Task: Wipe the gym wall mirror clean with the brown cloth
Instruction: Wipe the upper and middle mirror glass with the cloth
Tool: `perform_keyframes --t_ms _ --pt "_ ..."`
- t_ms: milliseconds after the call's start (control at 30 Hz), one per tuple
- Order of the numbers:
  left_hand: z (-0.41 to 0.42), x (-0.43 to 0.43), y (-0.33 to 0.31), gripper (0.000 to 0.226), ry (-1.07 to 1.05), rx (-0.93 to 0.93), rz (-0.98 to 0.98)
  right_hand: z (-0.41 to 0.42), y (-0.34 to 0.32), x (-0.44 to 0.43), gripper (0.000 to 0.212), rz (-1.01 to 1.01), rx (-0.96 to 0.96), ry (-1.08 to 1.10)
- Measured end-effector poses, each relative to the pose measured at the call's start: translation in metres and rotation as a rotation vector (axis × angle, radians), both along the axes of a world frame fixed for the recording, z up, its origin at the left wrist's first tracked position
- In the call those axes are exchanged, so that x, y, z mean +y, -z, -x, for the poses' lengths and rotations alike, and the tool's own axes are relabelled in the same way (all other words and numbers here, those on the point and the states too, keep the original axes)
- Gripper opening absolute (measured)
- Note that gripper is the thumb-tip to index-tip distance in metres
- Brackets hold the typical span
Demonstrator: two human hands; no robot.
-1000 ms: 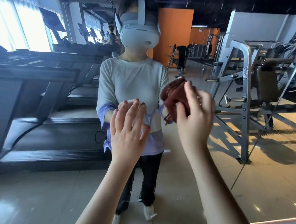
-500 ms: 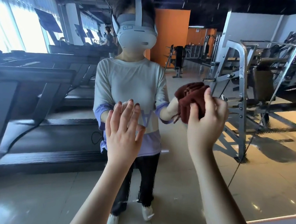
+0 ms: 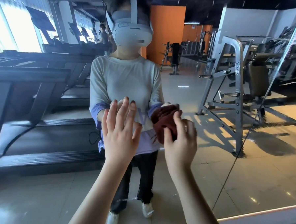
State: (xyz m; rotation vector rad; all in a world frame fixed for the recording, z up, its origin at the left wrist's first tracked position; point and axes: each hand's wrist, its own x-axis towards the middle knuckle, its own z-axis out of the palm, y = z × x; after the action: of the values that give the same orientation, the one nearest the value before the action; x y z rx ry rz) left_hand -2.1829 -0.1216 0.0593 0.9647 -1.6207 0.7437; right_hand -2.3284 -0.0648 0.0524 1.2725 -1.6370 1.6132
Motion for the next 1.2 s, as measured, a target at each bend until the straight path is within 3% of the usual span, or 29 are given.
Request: perform_keyframes --t_ms 67,233,467,633,867,1067,1200 --pt "-0.002 0.000 0.001 0.060 0.002 -0.002 0.005 0.006 -0.001 0.000 0.045 -0.009 0.057 -0.033" --pt "-0.006 0.002 0.012 0.053 -0.002 -0.032 0.013 0.045 -0.006 0.002 0.047 0.058 -0.287 0.026" --pt "-0.005 0.001 0.013 0.051 0.008 -0.025 0.011 0.003 0.028 0.008 0.047 -0.056 -0.054 -0.077" --pt "-0.005 0.000 0.013 0.048 0.017 -0.029 0.015 0.032 0.031 0.013 0.050 -0.022 -0.350 0.053" --pt "-0.006 0.001 0.014 0.044 0.023 -0.040 0.002 -0.013 0.066 0.015 0.057 -0.203 -0.098 -0.124" --pt "-0.008 0.000 0.014 0.042 0.028 -0.054 0.008 -0.001 0.082 0.019 0.058 -0.160 -0.356 -0.024" --pt "-0.007 0.000 0.015 0.042 0.031 -0.052 0.001 -0.020 0.077 0.017 0.056 -0.184 -0.260 -0.144"
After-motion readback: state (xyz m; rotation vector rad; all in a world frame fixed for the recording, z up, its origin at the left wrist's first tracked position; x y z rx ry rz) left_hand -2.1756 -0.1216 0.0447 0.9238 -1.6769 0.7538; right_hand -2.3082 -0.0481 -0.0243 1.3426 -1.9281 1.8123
